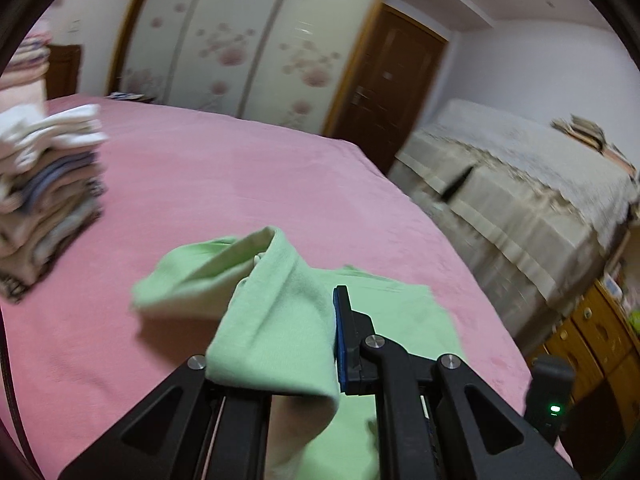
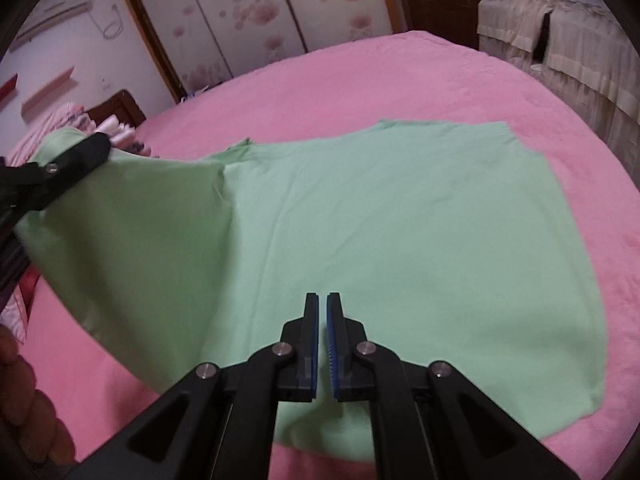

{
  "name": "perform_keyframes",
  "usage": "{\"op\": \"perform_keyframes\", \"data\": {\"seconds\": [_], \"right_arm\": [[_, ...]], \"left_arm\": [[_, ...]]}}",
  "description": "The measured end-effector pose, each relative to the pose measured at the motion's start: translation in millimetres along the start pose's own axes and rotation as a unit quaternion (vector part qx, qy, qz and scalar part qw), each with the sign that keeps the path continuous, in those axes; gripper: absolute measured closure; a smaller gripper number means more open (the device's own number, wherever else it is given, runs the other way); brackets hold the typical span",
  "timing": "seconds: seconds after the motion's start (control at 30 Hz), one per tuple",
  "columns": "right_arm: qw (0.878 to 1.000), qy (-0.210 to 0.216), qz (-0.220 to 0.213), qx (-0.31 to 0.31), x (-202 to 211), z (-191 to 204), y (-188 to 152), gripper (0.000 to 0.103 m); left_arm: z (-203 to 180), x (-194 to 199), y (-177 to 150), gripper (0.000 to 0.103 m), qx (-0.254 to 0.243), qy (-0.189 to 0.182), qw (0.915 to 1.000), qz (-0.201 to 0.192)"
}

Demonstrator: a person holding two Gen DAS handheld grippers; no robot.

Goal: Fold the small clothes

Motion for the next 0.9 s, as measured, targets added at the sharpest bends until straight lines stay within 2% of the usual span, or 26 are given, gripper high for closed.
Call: {"op": "perform_keyframes", "data": {"seconds": [0.13,0.2,0.3,0.47,0.5,0.57,0.63,0.7,0.73,0.9], "right_arm": [[0.999,-0.019,-0.024,-0.02,36.8,-40.8,2.9,0.099],[0.998,-0.031,-0.032,-0.036,53.0,-65.6,2.3,0.099],[0.996,-0.059,-0.039,-0.06,72.0,-103.3,-3.4,0.099],[0.99,-0.079,-0.046,-0.104,95.4,-151.5,-18.8,0.099],[0.99,-0.08,-0.046,-0.11,97.9,-157.9,-21.9,0.099],[0.989,-0.081,-0.045,-0.118,99.0,-165.2,-23.2,0.099],[0.988,-0.08,-0.042,-0.122,99.5,-170.7,-26.0,0.099],[0.989,-0.08,-0.042,-0.121,102.2,-172.3,-29.9,0.099],[0.989,-0.078,-0.042,-0.122,102.1,-172.4,-30.2,0.099],[0.99,-0.068,-0.047,-0.113,106.4,-167.5,-28.8,0.099]], "left_arm": [[-66.5,-19.7,-4.3,0.096,-0.048,-0.032,0.998,0.024],[-104.3,-32.3,-15.5,0.096,-0.079,-0.047,0.995,0.04],[-140.6,-46.1,-39.7,0.096,-0.111,-0.064,0.9897,0.064],[-195.1,-66.9,-95.5,0.094,-0.183,-0.084,0.9729,0.113],[-200.2,-71.1,-106.8,0.093,-0.192,-0.085,0.9696,0.125],[-206.2,-77.7,-127.7,0.082,-0.204,-0.085,0.9637,0.149],[-205.8,-77.5,-138.2,0.065,-0.198,-0.095,0.9626,0.158],[-204.1,-72.4,-142.5,0.055,-0.192,-0.105,0.9621,0.163],[-202.1,-68.9,-143.4,0.051,-0.186,-0.111,0.9622,0.165],[-178.6,-45.5,-141.5,0.047,-0.152,-0.134,0.9636,0.174]]}}
Point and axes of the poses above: each gripper's, at about its wrist camera, not at the fingertips, and x roughly against the way its jaws point, z to its left, y to its top, the point moved 6 cm from there along -x, roughly the way its jaws point, and after that the axes turned 8 degrees about y, right-handed, at the moved point
